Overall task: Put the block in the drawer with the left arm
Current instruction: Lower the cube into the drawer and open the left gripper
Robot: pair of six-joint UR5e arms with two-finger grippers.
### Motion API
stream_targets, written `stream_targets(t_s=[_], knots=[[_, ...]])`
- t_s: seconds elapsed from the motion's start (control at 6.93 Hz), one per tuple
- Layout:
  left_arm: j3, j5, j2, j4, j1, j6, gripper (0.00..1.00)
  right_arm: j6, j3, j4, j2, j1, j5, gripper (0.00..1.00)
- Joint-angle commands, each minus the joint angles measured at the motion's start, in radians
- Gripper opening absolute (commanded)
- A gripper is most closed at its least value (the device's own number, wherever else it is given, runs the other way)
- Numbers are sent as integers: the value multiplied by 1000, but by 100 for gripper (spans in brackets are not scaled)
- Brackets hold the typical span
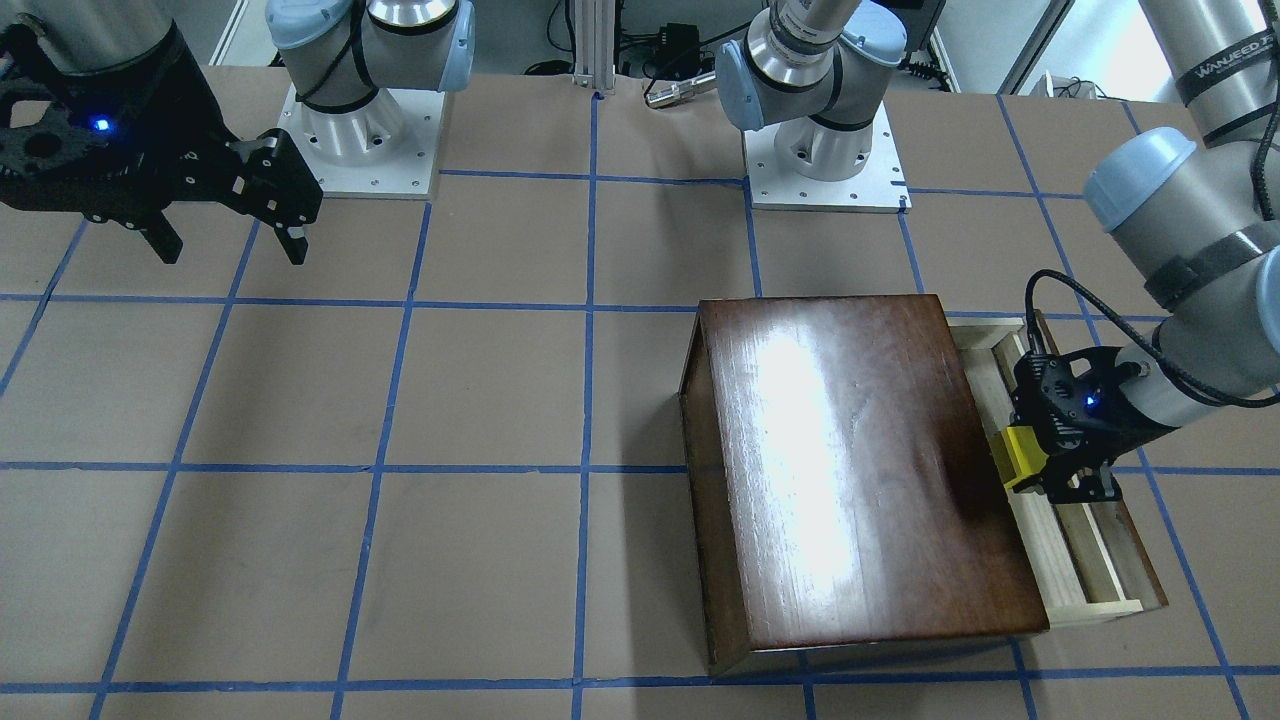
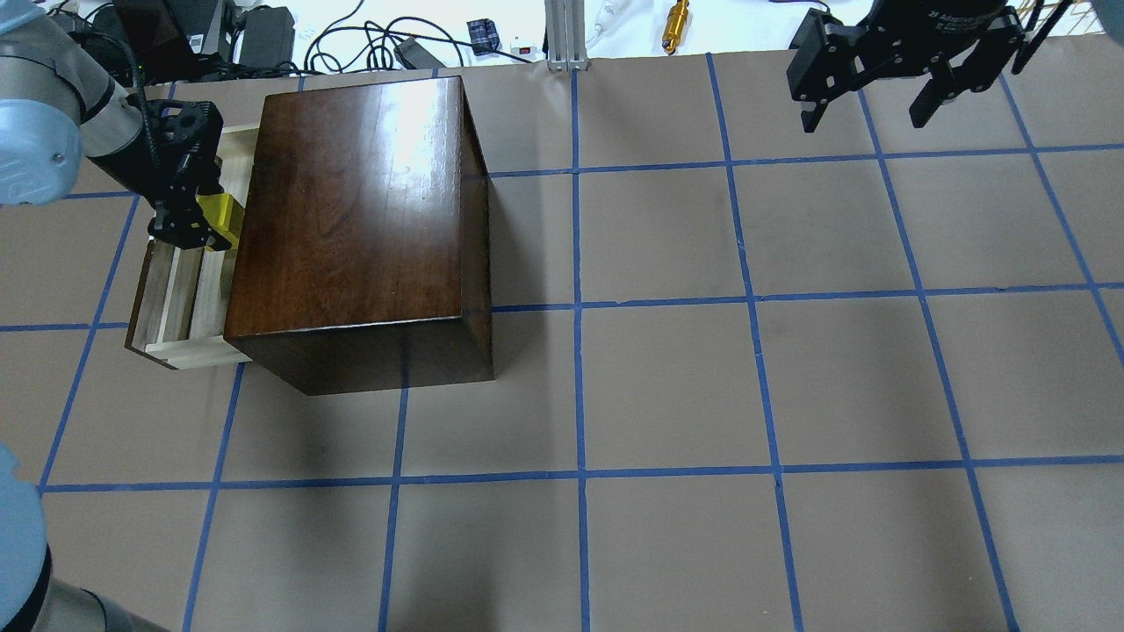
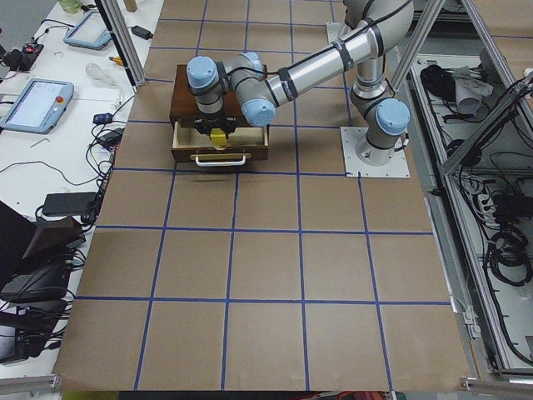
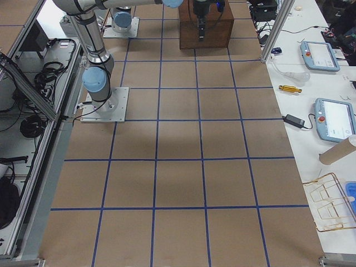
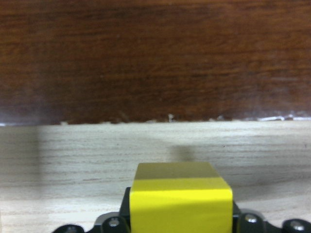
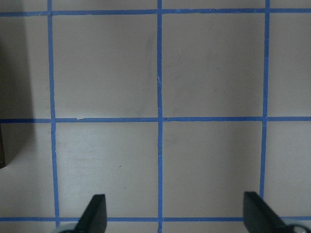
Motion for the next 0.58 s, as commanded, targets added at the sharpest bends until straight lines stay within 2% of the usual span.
stream_targets(t_s=[0.0,0.14,0.43], knots=[[-2,-2,-1,1,0,-2,76,0,0,0,1,0,1,100],[-2,0,0,2,2,0,81,0,0,0,1,0,1,100],[15,-2,23,-1,9,0,81,0,0,0,1,0,1,100]])
